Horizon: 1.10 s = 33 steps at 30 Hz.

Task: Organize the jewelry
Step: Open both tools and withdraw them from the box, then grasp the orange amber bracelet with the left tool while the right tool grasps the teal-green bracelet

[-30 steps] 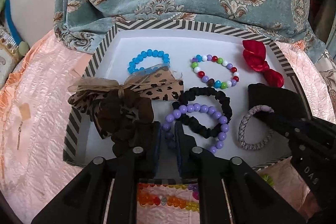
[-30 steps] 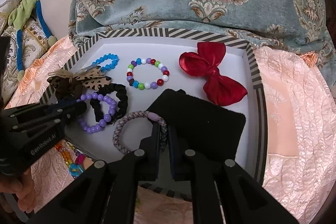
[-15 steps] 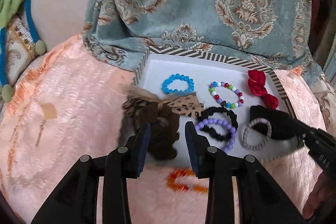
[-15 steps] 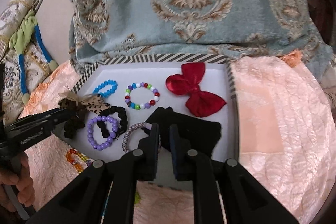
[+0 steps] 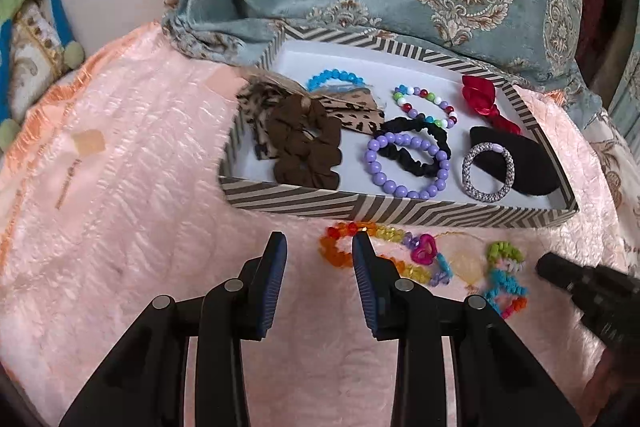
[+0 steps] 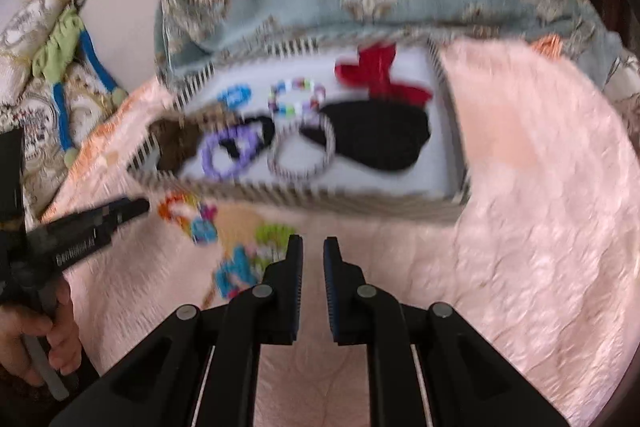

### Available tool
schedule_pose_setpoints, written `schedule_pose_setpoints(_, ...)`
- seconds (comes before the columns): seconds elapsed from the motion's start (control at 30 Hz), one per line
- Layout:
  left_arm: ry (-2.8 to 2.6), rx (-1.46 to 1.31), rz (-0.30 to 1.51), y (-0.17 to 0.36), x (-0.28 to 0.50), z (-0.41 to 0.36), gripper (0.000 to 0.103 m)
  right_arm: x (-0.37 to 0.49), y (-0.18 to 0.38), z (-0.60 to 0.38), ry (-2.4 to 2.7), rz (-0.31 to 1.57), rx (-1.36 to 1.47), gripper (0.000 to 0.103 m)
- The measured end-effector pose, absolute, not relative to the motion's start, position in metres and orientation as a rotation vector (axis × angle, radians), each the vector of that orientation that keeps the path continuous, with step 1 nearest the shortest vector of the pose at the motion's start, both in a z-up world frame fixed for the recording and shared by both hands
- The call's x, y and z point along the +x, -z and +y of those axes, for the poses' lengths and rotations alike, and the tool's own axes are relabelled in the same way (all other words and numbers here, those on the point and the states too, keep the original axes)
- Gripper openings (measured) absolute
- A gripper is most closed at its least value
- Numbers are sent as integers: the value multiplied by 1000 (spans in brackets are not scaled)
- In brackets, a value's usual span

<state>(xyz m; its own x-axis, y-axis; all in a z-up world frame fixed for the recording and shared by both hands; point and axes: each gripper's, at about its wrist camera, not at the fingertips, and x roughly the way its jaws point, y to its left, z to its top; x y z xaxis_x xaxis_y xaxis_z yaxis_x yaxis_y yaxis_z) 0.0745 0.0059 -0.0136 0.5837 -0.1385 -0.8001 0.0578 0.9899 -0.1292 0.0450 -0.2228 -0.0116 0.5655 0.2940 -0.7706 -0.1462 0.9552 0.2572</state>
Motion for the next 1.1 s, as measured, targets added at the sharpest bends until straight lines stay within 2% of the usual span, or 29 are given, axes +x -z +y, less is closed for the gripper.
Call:
schedule_pose_setpoints(0.3, 94, -103, 910, 26, 89, -1, 17, 48, 19, -216, -274, 958, 158, 10)
schedule_pose_setpoints(0.6, 158, 52, 981, 37, 72, -18, 17, 47, 18, -216, -268, 959, 162, 10)
schedule_pose_setpoints(0.77, 201, 33, 994, 39, 74, -14, 17, 47, 19, -219, -260, 962, 168, 10)
schedule_pose_setpoints(0.8, 193, 17, 996, 39, 76, -13, 16, 47, 20, -218, -260, 964, 166, 10)
schedule_pose_setpoints(0.87, 176, 28, 997, 38, 77, -14, 0, 47, 21, -217, -264, 966, 164, 10)
schedule_pose_setpoints(1.1, 180, -58, 970, 24, 71, -4, 0, 46, 19, -213, -357, 952, 208, 10)
